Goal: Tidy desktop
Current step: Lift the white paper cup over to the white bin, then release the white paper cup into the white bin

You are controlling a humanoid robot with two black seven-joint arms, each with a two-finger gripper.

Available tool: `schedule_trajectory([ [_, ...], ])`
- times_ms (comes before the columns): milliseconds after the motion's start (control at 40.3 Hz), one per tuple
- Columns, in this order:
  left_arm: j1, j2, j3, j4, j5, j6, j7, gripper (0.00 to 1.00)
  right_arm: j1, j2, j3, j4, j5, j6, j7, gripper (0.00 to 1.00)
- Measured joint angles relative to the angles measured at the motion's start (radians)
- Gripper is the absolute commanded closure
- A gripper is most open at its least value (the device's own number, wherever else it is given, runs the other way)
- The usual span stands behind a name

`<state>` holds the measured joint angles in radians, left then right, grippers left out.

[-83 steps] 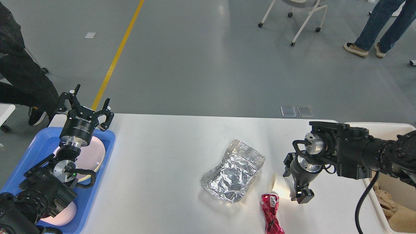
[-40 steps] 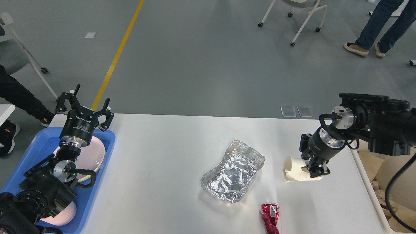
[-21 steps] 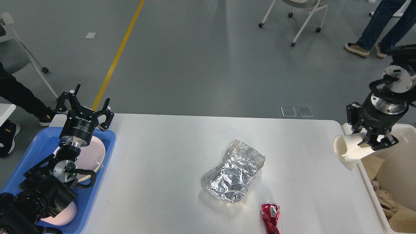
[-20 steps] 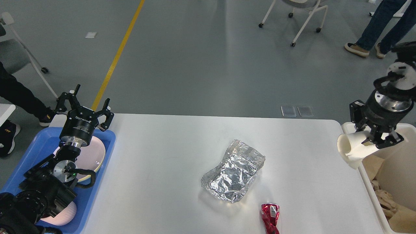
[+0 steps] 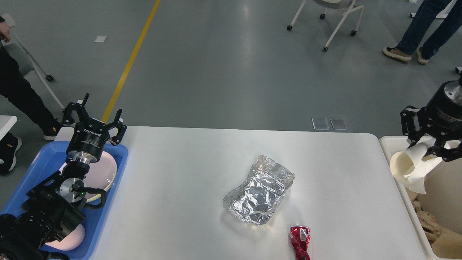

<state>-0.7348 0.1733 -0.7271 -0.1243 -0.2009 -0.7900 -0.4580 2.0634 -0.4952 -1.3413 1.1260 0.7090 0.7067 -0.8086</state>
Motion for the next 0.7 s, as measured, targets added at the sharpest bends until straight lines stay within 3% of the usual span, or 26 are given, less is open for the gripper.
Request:
schedule_trajectory([
  [174,0.0,0.0,0.0,0.0,0.0,0.0,0.0,0.04,0.011,0.002,-0.063,0.0,-0.036,0.052,0.006,0.83],
  [373,0.0,0.0,0.0,0.0,0.0,0.0,0.0,0.04,0.006,-0.008,-0.089,-0.013,-0.14,0.029,0.012,0.85],
  [522,0.0,0.0,0.0,0.0,0.0,0.0,0.001,0.04,-0.04,-0.035,-0.072,-0.045,-0.21,-0.107,0.013,0.86],
  [547,0.0,0.0,0.0,0.0,0.0,0.0,0.001,0.04,-0.075,-0.038,-0.065,-0.058,-0.242,-0.177,0.013,0.86],
  [696,0.0,0.0,0.0,0.0,0.0,0.0,0.001,0.04,-0.2,-0.043,-0.027,-0.094,-0.343,-0.352,0.016,0.89],
])
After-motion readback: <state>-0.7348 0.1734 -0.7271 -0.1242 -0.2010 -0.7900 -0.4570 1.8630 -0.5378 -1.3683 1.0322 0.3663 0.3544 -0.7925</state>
